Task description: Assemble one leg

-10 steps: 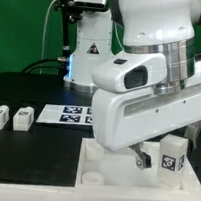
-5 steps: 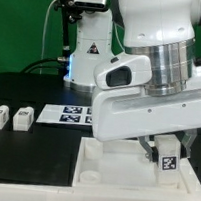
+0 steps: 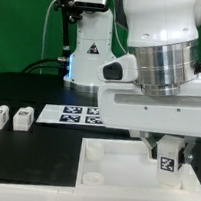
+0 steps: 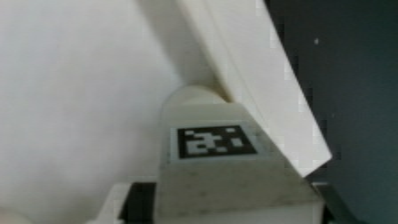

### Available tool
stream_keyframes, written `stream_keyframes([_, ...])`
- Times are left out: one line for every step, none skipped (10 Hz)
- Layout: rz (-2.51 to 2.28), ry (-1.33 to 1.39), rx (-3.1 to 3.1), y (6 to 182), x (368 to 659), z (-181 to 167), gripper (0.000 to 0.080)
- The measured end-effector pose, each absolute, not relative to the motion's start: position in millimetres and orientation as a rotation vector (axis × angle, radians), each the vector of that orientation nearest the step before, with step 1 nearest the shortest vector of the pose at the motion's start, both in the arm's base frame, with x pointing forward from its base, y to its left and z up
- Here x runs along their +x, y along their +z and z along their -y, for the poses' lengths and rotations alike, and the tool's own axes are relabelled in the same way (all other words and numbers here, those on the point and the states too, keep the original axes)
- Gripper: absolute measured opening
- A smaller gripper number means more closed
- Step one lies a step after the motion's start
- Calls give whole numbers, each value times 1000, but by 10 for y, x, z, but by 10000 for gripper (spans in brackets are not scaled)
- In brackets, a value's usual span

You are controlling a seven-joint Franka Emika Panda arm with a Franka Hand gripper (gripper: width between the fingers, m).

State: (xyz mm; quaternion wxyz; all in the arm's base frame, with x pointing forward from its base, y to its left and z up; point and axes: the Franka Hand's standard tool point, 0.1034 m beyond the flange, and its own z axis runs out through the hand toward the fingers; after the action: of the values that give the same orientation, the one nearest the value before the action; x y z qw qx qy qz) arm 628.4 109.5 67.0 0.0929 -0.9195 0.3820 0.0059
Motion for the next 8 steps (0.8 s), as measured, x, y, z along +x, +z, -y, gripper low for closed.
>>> stream_keyframes([-1363, 25, -2609, 652, 6277, -1102, 294])
stream_keyframes([-1603, 51, -2454, 644, 6263, -1114, 294])
stream_keyframes([-1739, 69, -2361, 645, 6260, -1139, 294])
stream_keyframes([-1899, 88, -2231, 651, 6255, -1172, 294])
stream_keyframes([-1986, 101, -2155, 651, 6251, -1196, 294])
stream_keyframes([-1983, 104, -2153, 650, 6251, -1195, 294])
stream_keyframes([-1955, 101, -2179, 645, 6249, -1197, 364])
stream_keyframes([-1925, 97, -2204, 641, 6247, -1198, 549])
